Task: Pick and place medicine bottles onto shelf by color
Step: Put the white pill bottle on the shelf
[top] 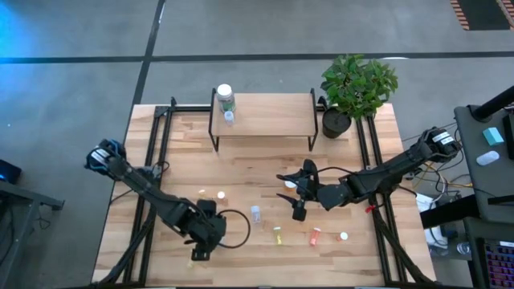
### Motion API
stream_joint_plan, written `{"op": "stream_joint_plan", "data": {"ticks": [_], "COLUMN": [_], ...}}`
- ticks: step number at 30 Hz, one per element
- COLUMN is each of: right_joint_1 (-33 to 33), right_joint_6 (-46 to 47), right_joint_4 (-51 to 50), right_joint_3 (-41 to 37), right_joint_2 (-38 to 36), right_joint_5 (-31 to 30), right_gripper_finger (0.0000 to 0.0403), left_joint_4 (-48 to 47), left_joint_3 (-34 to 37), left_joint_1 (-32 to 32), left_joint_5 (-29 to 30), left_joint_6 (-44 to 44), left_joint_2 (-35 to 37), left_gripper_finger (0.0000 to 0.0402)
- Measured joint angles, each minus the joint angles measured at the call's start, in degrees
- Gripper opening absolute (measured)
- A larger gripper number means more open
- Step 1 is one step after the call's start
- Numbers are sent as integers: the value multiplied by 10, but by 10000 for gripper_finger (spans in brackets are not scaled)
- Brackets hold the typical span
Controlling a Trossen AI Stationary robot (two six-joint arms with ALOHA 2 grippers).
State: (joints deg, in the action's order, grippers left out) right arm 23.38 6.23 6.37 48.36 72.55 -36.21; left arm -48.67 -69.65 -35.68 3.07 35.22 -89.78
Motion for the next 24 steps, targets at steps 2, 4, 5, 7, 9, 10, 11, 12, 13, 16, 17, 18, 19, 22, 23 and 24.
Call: {"op": "stream_joint_plan", "data": {"ticks": [2,4,5,7,9,10,11,12,13,16,17,18,19,22,23,24], "right_joint_1": [0,0,0,0,0,0,0,0,0,0,0,0,0,0,0,0], "right_joint_6": [-4,-9,-11,-14,-18,-19,-22,-24,-24,-24,-24,-24,-24,-27,-29,-29], "right_joint_4": [3,4,5,5,8,11,15,18,18,17,17,17,17,17,17,17], "right_joint_3": [0,0,0,0,0,0,0,0,0,0,0,0,0,0,0,0], "right_joint_2": [0,0,0,0,0,0,0,0,0,0,0,0,0,0,0,0], "right_joint_5": [0,0,0,0,0,0,1,1,1,1,1,1,1,1,2,1], "right_gripper_finger": [262,262,262,262,262,262,262,262,262,262,262,262,262,262,262,262], "left_joint_4": [0,1,1,1,2,2,1,2,3,10,19,26,33,35,35,34], "left_joint_3": [0,0,0,2,4,6,8,9,11,23,27,30,33,33,33,33], "left_joint_1": [0,0,0,0,0,0,0,0,0,0,0,0,0,0,0,0], "left_joint_5": [-6,-6,-6,-5,-3,1,2,4,5,6,7,7,7,7,7,7], "left_joint_6": [0,0,1,1,1,1,1,1,3,5,5,5,5,4,4,4], "left_joint_2": [-9,-16,-17,-19,-22,-23,-24,-25,-26,-26,-26,-26,-26,-26,-26,-26], "left_gripper_finger": [286,286,286,286,286,286,286,286,286,282,277,271,263,229,215,202]}}
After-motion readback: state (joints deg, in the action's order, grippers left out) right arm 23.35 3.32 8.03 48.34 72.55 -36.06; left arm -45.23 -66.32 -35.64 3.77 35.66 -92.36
